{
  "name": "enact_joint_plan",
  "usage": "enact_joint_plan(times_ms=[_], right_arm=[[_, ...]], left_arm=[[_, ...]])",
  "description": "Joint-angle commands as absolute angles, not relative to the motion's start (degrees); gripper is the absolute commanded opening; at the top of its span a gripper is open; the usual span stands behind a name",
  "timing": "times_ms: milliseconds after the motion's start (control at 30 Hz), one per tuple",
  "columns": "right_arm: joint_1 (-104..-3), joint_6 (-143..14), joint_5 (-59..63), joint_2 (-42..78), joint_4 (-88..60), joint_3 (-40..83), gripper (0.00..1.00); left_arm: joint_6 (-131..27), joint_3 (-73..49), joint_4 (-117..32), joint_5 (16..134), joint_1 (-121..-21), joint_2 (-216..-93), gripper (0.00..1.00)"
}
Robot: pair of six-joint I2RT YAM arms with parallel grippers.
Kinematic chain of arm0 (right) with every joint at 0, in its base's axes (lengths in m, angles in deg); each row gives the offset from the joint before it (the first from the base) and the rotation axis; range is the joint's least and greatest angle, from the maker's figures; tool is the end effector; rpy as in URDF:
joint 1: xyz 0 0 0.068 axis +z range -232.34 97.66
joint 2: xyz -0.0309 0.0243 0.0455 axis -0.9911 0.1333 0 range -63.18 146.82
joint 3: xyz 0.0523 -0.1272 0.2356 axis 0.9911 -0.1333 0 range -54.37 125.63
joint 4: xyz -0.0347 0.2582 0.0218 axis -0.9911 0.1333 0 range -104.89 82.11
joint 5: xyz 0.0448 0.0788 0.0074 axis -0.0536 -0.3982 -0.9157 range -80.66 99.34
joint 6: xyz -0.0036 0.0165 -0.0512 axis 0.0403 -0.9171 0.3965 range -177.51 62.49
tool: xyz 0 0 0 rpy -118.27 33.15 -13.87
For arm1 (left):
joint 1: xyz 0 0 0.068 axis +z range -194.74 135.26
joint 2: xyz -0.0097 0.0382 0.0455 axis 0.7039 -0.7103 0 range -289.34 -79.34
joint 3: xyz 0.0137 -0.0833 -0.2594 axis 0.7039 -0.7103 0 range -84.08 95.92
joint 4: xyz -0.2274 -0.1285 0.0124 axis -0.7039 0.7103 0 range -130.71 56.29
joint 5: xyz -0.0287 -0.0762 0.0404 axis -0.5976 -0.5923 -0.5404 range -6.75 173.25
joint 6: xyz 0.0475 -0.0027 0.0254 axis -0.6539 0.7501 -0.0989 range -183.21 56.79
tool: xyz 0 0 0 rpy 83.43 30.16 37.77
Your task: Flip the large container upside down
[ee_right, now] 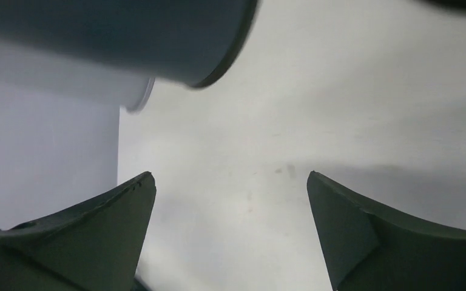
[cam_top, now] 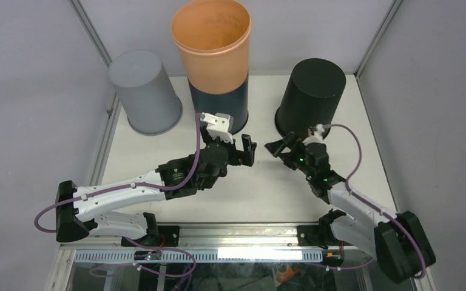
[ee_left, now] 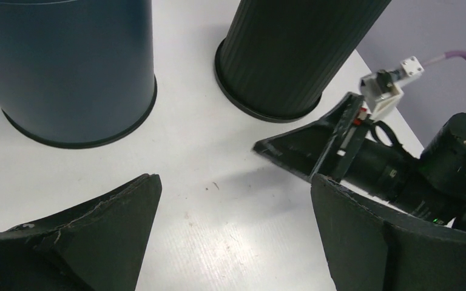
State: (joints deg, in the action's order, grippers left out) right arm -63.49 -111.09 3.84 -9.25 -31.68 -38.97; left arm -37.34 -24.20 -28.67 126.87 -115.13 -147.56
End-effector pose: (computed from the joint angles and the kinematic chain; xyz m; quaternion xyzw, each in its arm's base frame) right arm 0.1837 0.0663 0.1808 0.2211 0.7971 0.3632 0.4288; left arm 0.1127 -0.2431 0.3477 0.0924 0.7858 -0.1911 0.5809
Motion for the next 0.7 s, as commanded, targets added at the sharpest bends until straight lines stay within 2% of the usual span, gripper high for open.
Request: enact_joint_plan(times_ms=[0,100,233,300,500,667], right_arm=[[-49.98,-101.08,12.81,-0.46,-38.57,-27.87,0.99],[-48.96,-97.6,16.08,9.96,-38.39,-19.88,0.99],[-54.16,-96.54,16.44,21.68,-30.92,-9.43,0.99],[-57.31,-97.04,15.63,24.06,-27.15,-6.25,0.99],[-65.64,-94.99,14.04,29.01,-31.95,-4.18,0.99],[-72.39,-92.42,9.89,39.07,-26.6,9.62,0.99]], left_arm=[[-34.98,-25.25,-30.53,129.35,-114.39,-144.12,0.99],[-34.06,-25.54,-29.76,130.16,-114.41,-143.18,0.99],[-33.15,-25.83,-28.17,130.77,-114.41,-141.37,0.99],[-32.46,-25.89,-27.11,131.3,-114.44,-140.44,0.99],[-31.73,-26.43,-26.22,133.0,-114.4,-139.73,0.99],[-32.67,-25.09,-26.27,133.01,-114.38,-141.37,0.99]])
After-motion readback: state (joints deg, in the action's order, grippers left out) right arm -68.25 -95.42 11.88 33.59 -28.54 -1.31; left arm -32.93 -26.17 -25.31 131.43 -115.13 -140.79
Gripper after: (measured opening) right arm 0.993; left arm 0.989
